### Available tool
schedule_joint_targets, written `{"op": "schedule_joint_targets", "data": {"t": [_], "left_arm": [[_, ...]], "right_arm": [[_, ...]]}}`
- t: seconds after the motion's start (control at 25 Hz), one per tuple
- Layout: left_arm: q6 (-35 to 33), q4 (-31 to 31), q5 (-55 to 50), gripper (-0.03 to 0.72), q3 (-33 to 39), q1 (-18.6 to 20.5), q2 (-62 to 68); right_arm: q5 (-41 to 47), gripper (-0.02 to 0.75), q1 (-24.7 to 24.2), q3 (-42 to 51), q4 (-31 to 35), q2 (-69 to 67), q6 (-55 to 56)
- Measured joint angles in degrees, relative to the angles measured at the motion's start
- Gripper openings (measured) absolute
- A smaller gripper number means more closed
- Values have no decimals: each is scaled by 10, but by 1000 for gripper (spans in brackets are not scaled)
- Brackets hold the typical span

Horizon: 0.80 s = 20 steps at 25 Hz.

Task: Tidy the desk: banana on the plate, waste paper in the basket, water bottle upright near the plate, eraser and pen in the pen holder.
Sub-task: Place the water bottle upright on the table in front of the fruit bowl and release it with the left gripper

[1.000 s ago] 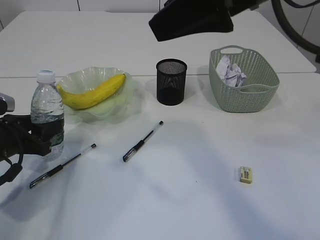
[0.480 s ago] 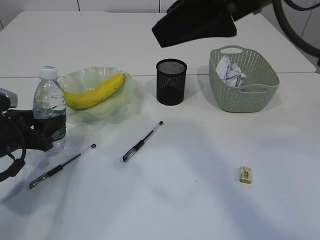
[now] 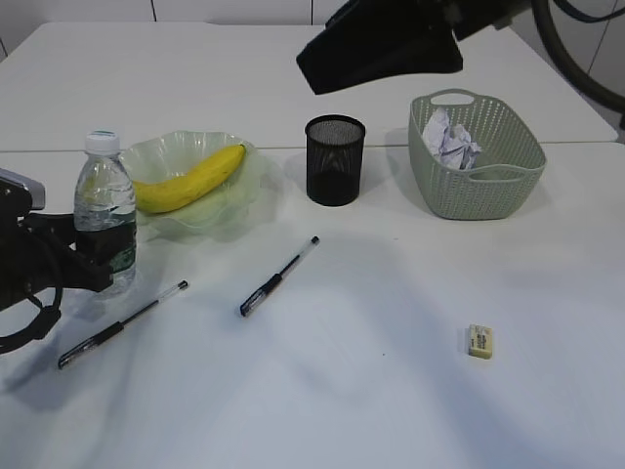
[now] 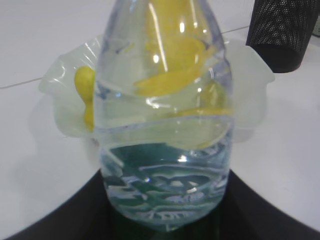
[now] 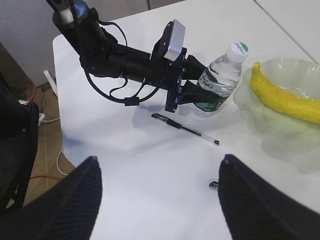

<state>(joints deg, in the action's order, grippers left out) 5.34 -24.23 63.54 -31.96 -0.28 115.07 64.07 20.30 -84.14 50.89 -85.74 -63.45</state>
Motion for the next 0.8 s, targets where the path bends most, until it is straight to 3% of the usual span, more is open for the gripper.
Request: {"op": "schedule_joint_targets", "data": {"t": [0.8], "left_arm": [[-1,-7,6,407,5,0,1]], "right_arm": [[1,537,0,0,0,0,2]]}}
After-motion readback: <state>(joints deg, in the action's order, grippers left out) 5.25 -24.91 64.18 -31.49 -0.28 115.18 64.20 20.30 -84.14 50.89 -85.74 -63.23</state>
